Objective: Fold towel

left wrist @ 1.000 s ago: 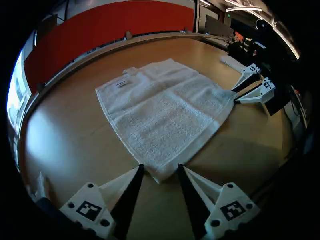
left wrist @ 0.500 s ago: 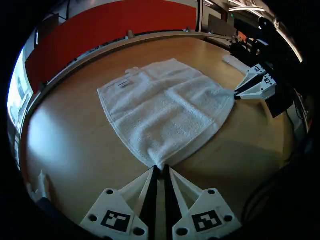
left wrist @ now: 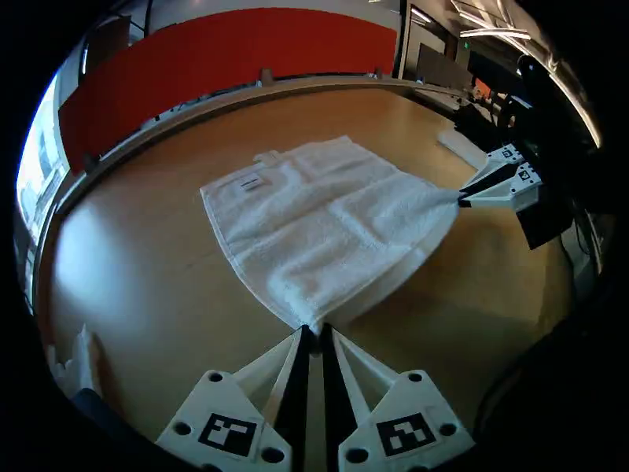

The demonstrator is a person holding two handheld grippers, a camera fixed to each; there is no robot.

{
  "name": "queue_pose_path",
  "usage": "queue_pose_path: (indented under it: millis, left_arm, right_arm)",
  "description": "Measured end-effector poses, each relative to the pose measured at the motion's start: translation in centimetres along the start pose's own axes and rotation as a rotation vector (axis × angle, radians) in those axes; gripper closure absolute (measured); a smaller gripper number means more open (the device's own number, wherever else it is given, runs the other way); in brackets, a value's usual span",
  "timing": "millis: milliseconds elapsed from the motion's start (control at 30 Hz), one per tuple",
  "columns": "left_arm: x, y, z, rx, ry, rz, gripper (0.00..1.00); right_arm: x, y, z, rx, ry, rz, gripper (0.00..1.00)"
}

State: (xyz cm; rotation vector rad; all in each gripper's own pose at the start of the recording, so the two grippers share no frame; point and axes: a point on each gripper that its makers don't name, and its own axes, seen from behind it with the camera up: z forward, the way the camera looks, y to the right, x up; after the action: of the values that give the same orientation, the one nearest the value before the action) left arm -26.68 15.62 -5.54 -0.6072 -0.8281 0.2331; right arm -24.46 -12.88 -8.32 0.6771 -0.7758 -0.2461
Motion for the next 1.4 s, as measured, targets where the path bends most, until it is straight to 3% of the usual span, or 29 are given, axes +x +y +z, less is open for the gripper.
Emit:
queue_pose_path:
  millis: [700, 1400]
  left_arm:
    - [3.3, 1.5, -6.0, -0.015, 0.051, -0.022, 0.89]
    - [4.9, 3.3, -10.0, -0.02, 0.071, -0.044, 0.89]
  right_arm:
    - [5.3, -0.8, -5.5, -0.018, 0.101, -0.006, 0.92]
    - [7.3, -1.2, -9.1, -0.027, 0.122, -0.037, 0.92]
